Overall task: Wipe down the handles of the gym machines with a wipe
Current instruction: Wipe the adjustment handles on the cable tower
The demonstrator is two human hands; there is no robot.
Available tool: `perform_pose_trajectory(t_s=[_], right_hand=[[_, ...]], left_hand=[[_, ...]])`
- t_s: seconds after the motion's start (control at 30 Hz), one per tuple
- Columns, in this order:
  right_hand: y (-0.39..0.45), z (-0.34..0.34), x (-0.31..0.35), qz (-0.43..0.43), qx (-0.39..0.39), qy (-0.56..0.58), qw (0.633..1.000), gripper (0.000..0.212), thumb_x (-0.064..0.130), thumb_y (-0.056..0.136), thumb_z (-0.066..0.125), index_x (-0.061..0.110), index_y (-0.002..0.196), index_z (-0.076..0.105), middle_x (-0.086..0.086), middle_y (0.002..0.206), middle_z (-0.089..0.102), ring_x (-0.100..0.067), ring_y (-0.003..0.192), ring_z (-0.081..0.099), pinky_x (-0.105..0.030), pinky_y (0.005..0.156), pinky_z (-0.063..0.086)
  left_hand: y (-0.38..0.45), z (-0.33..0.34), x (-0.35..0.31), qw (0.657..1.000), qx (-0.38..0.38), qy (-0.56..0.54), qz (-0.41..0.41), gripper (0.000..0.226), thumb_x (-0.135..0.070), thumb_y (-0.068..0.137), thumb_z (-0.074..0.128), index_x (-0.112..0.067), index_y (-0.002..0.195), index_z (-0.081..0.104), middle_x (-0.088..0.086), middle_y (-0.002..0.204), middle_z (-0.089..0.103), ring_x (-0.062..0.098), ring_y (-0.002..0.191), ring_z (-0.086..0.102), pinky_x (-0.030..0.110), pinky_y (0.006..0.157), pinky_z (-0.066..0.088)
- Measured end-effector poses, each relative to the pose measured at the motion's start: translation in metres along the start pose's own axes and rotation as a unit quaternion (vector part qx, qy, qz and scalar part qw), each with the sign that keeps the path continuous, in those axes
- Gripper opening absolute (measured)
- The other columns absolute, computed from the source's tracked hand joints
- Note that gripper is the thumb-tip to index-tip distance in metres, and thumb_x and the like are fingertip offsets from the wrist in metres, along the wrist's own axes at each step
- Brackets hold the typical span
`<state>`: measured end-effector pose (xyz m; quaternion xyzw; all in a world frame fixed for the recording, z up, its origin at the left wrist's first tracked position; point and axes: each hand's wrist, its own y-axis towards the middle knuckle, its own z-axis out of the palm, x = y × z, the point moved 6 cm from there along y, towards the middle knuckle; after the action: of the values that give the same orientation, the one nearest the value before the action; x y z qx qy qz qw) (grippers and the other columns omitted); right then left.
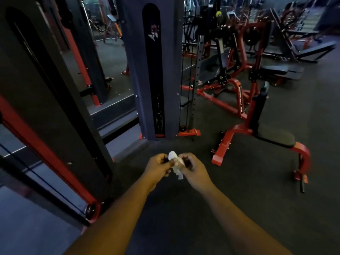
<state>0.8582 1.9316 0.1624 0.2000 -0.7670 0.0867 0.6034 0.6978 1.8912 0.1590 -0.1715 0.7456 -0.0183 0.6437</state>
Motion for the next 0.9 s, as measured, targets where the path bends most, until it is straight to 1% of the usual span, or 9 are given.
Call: perform_pose_trajectory(t_s=[0.1, 0.2, 0.3, 0.4, 0.5, 0.6, 0.73, 0.83, 0.9], right_hand=[[0.024, 0.004, -0.001, -0.051, -0.013, -0.139, 0.989, 0.031, 0.034, 0.084, 0.079, 0.028, 0.111, 0.066, 0.015, 0.104, 0.063, -0.002, 0.099, 0.06, -0.016, 0.083, 0.047], [0.047, 0.004, -0.005, -0.057, -0.061, -0.186, 0.979, 0.016, 0.022, 0.088, 0.075, 0.024, 0.103, 0.07, 0.015, 0.096, 0.065, -0.001, 0.092, 0.06, -0.023, 0.08, 0.048], [0.071, 0.001, -0.018, 0.0, -0.081, -0.13, 0.988, 0.013, 0.019, 0.094, 0.067, 0.025, 0.103, 0.075, 0.011, 0.099, 0.071, -0.005, 0.096, 0.065, -0.035, 0.089, 0.054], [0.091, 0.004, -0.028, 0.049, -0.093, -0.072, 0.992, 0.017, 0.021, 0.098, 0.062, 0.029, 0.1, 0.076, 0.009, 0.1, 0.073, -0.008, 0.096, 0.068, -0.043, 0.091, 0.055], [0.104, 0.008, -0.024, 0.079, -0.094, -0.02, 0.992, 0.013, 0.033, 0.1, 0.061, 0.031, 0.1, 0.074, 0.006, 0.101, 0.072, -0.009, 0.097, 0.068, -0.041, 0.092, 0.056], [0.119, 0.011, -0.021, 0.055, -0.072, -0.031, 0.995, 0.015, 0.042, 0.095, 0.066, 0.03, 0.1, 0.073, 0.005, 0.097, 0.072, -0.011, 0.092, 0.069, -0.038, 0.085, 0.057], [0.144, -0.015, -0.036, 0.074, -0.136, -0.072, 0.985, 0.009, 0.027, 0.098, 0.064, 0.025, 0.096, 0.073, 0.006, 0.088, 0.07, -0.006, 0.082, 0.066, -0.034, 0.077, 0.055], [0.157, -0.046, -0.052, 0.111, -0.168, -0.062, 0.977, 0.016, 0.019, 0.1, 0.06, 0.023, 0.107, 0.073, 0.01, 0.098, 0.07, -0.008, 0.089, 0.067, -0.035, 0.082, 0.058], [0.166, -0.06, -0.063, 0.126, -0.159, -0.019, 0.979, 0.018, 0.018, 0.101, 0.058, 0.026, 0.106, 0.073, 0.009, 0.103, 0.07, -0.011, 0.094, 0.069, -0.036, 0.08, 0.06]], left_hand=[[0.025, -0.004, -0.003, 1.0, -0.01, -0.01, -0.001, 0.013, -0.029, 0.096, 0.072, -0.02, 0.105, 0.074, 0.0, 0.093, 0.078, 0.015, 0.084, 0.071, 0.032, 0.077, 0.058], [0.048, -0.009, -0.004, 0.999, 0.003, -0.045, -0.023, 0.021, -0.038, 0.099, 0.067, -0.02, 0.105, 0.075, 0.002, 0.093, 0.077, 0.012, 0.083, 0.068, 0.032, 0.079, 0.056], [0.07, -0.017, -0.002, 0.997, 0.007, -0.072, -0.033, 0.026, -0.041, 0.103, 0.059, -0.021, 0.107, 0.076, 0.003, 0.096, 0.077, 0.012, 0.083, 0.067, 0.029, 0.077, 0.055], [0.089, -0.024, -0.004, 0.998, 0.023, -0.06, -0.004, 0.013, -0.022, 0.1, 0.067, -0.022, 0.108, 0.077, 0.0, 0.098, 0.077, 0.009, 0.083, 0.065, 0.018, 0.067, 0.051], [0.106, -0.027, -0.012, 0.997, 0.039, -0.061, 0.008, 0.016, -0.012, 0.095, 0.072, -0.022, 0.108, 0.074, -0.004, 0.101, 0.076, 0.002, 0.081, 0.071, 0.014, 0.064, 0.052], [0.125, -0.024, -0.021, 0.996, 0.059, -0.071, 0.005, 0.02, -0.011, 0.092, 0.075, -0.019, 0.11, 0.074, -0.004, 0.11, 0.075, 0.005, 0.095, 0.072, 0.017, 0.071, 0.054], [0.157, -0.024, -0.028, 0.998, 0.038, -0.051, 0.004, 0.028, -0.009, 0.093, 0.072, -0.02, 0.119, 0.07, -0.004, 0.11, 0.073, 0.009, 0.098, 0.069, 0.015, 0.066, 0.052], [0.184, -0.022, -0.03, 0.998, 0.032, 0.057, 0.027, 0.039, -0.013, 0.099, 0.066, -0.025, 0.136, 0.061, -0.007, 0.118, 0.067, 0.006, 0.103, 0.064, 0.018, 0.076, 0.049], [0.203, -0.009, -0.031, 0.986, 0.059, 0.15, 0.046, 0.032, -0.015, 0.103, 0.059, -0.023, 0.133, 0.064, -0.01, 0.125, 0.064, 0.005, 0.111, 0.06, 0.018, 0.086, 0.047]])
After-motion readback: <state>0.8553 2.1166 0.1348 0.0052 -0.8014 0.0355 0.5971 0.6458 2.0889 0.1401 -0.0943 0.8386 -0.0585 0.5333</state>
